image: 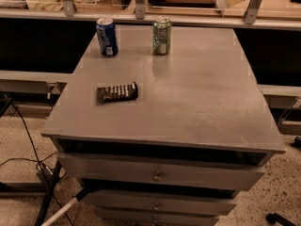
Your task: Pick green can
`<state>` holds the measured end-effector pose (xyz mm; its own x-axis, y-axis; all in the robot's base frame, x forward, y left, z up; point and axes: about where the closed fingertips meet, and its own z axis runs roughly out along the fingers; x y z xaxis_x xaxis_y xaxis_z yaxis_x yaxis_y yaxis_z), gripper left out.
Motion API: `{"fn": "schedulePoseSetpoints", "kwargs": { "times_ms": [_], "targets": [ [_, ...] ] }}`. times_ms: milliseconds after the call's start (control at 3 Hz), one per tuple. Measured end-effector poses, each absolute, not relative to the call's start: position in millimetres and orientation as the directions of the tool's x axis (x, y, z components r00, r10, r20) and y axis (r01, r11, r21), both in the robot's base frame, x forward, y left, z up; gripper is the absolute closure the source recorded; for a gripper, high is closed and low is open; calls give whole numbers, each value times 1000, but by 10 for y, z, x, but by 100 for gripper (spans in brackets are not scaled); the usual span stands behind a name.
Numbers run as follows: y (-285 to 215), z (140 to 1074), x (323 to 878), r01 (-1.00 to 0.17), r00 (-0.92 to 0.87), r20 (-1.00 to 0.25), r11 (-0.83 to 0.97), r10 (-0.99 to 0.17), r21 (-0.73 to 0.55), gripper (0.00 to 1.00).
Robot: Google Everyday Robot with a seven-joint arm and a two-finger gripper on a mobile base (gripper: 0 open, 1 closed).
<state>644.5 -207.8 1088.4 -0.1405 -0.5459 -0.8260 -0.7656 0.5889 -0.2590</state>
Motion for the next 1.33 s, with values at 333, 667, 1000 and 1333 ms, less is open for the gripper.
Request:
{"fn": "schedulePoseSetpoints", "kwargs": {
  "times_ms": [333,667,1000,1333],
  "targets": [
    [-2054,10798,6605,-748,-149,-854,622,-499,-232,0],
    [-1950,10563,6974,-700,-174,-893,690,-416,-185,0],
    [-1848,10269,7363,-636,-201,-917,758,-344,-145,0],
    [-1667,10037,7689,-605,-196,-944,790,-266,-97,0]
  ]
}}
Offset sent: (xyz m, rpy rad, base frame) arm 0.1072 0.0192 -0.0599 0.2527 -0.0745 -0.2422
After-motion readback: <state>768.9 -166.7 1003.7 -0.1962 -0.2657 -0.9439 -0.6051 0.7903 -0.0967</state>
